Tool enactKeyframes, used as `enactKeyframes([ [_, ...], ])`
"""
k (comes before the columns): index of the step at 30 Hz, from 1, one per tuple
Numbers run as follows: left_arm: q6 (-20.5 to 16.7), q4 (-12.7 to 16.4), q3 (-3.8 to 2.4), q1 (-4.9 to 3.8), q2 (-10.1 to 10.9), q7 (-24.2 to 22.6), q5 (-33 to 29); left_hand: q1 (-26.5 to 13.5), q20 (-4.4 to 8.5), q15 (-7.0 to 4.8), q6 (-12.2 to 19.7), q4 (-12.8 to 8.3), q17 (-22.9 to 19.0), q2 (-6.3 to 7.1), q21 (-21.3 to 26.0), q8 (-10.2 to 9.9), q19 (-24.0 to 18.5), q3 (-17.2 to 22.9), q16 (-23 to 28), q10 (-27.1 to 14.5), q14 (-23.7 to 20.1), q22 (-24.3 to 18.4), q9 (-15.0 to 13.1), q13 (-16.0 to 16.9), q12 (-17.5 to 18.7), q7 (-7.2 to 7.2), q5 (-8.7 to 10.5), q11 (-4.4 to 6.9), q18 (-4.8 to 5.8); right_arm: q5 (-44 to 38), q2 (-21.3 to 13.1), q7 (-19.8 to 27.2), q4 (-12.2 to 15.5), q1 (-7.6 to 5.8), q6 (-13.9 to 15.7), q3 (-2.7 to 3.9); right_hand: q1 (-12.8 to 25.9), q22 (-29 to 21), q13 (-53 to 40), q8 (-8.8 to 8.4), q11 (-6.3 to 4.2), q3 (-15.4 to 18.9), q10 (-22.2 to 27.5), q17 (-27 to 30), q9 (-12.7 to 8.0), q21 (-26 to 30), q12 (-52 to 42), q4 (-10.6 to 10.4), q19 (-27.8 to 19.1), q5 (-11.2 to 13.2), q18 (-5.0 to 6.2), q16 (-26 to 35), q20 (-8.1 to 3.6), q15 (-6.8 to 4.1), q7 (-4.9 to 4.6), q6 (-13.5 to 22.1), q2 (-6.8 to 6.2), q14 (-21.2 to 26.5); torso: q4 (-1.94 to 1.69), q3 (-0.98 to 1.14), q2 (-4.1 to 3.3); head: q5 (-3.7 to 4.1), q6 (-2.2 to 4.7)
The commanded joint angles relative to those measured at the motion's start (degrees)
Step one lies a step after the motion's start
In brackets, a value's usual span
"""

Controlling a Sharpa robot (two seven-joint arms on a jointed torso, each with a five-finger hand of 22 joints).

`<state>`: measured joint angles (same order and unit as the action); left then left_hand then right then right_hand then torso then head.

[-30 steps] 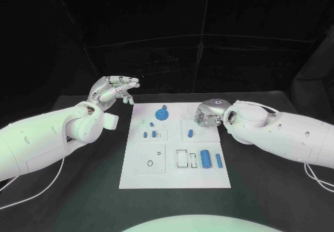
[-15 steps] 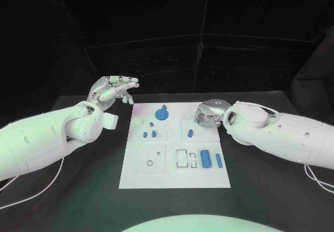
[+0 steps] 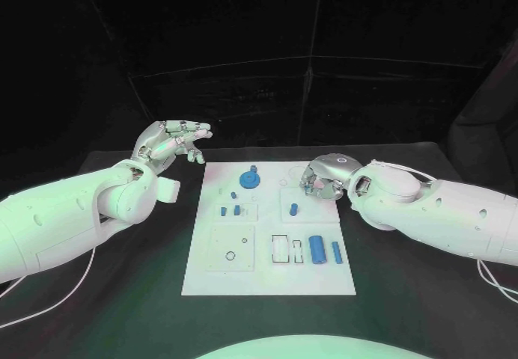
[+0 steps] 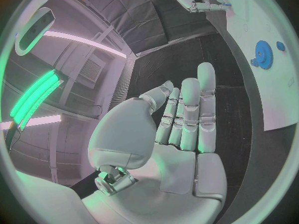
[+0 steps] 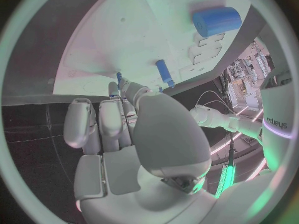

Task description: Assemble the parts on the task board

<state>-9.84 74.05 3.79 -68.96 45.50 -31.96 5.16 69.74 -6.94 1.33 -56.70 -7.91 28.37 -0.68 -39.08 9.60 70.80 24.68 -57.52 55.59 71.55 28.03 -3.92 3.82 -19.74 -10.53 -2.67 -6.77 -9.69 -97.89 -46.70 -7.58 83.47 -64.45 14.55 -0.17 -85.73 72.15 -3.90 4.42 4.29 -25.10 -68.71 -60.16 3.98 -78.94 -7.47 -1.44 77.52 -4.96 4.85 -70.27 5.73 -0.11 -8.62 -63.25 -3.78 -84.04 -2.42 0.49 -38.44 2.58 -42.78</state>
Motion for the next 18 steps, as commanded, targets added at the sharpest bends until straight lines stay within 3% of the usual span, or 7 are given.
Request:
enactKeyframes([
  [1,-0.8,0.0,-0.05,-0.11,0.0,-0.4,-0.4,-0.2,0.12,0.04,0.2,0.0,-0.1,0.21,0.2,0.2,-0.4,-0.3,0.3,-0.3,-0.4,-0.1,0.0,0.0,-0.1,-0.23,-0.12,0.07,-0.73,1.5,-0.4,0.1,0.6,-0.12,3.5,0.05,0.6,0.1,0.0,-0.26,0.15,-0.4,-0.3,0.0,0.0,-0.2,0.4,0.0,0.3,0.4,-0.56,-0.2,0.15,-0.20,0.02,-0.4,0.05,-1.3,-0.05,-0.03,0.01,-0.14,0.33],
  [8,-1.4,0.0,-0.05,-0.13,0.1,-0.8,-0.4,-0.2,0.11,0.04,0.2,0.0,-0.1,0.21,0.2,0.2,-0.4,-0.3,0.3,-0.3,-0.4,-0.1,0.0,0.0,-0.1,-0.24,-0.12,0.06,-0.73,3.5,-2.2,-0.5,3.4,-0.22,4.2,0.25,1.1,0.4,0.0,-0.20,0.13,-0.7,-0.5,-0.1,0.1,-0.4,0.3,0.1,0.5,0.5,-0.63,-0.4,0.16,-0.20,0.06,-0.5,-0.02,-1.3,0.03,-0.04,-0.02,-0.45,0.47],
  [18,-1.7,0.2,-0.05,-0.13,0.2,-1.1,-0.4,-0.2,0.10,0.05,0.2,0.0,-0.1,0.19,0.2,0.2,-0.4,-0.3,0.3,-0.4,-0.5,-0.1,0.0,0.0,-0.2,-0.25,-0.12,0.05,-0.73,6.6,-3.3,0.6,11.4,-0.31,6.7,1.06,1.2,0.6,0.0,-0.22,0.13,-1.1,-0.5,-0.2,0.1,-0.6,0.4,0.5,0.6,0.2,-0.67,-0.5,0.15,-0.22,0.04,-0.5,-0.25,-1.3,-0.04,-0.10,0.01,-0.99,0.09],
])
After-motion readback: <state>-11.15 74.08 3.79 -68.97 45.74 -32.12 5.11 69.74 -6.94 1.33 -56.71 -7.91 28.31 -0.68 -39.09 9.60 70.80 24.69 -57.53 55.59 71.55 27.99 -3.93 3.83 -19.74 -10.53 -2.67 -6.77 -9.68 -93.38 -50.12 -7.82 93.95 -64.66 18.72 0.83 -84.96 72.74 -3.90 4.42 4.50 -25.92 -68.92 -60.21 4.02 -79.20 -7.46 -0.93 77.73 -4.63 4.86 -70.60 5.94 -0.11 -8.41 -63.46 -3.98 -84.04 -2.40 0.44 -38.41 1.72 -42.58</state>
